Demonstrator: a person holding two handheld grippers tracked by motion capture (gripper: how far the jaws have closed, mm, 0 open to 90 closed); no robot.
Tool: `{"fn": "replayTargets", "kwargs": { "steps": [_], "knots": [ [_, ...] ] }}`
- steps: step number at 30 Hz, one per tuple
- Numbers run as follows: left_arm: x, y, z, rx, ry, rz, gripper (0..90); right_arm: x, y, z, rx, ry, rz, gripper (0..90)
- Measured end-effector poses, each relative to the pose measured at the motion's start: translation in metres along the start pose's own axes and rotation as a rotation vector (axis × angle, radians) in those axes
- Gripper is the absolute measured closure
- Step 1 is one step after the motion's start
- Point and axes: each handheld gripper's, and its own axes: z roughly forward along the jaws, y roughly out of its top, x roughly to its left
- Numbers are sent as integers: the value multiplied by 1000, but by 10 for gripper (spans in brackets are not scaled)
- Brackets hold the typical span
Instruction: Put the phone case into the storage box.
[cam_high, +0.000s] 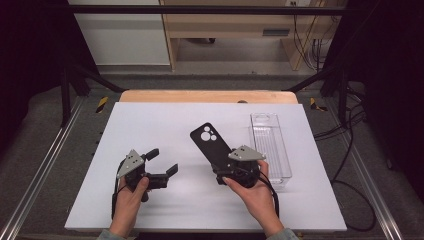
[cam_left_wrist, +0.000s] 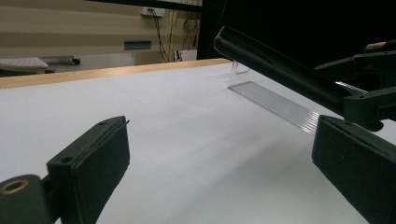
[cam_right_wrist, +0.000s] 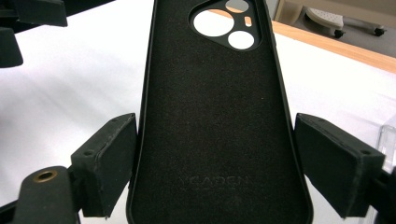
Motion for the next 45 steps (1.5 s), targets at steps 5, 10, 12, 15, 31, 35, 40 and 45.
{"fn": "replayTargets", "kwargs": {
  "steps": [5,10,12,15,31,35,40,45],
  "knots": [
    [-2,1,0,-8,-25,-18,43,5,0,0,-13,5,-4,162],
    [-6,1,1,-3,-45,-12,43,10,-1,0,-42,19,-18,161],
    [-8,2,1,-6,-48,-8,43,11,-1,0,-49,23,-20,161],
    [-9,4,0,-16,-56,-17,43,14,-2,1,-52,24,-26,161],
    [-9,9,-4,-33,-87,-34,52,32,-3,2,-91,35,-44,159],
    [-10,11,-4,-30,-89,-25,58,38,-2,1,-95,38,-59,158],
    [-10,16,-8,-49,-70,-24,71,42,-2,-1,-123,45,-63,158],
    [-10,19,-11,-60,-76,-33,87,51,-3,-1,-129,39,-99,158]
  ]
}}
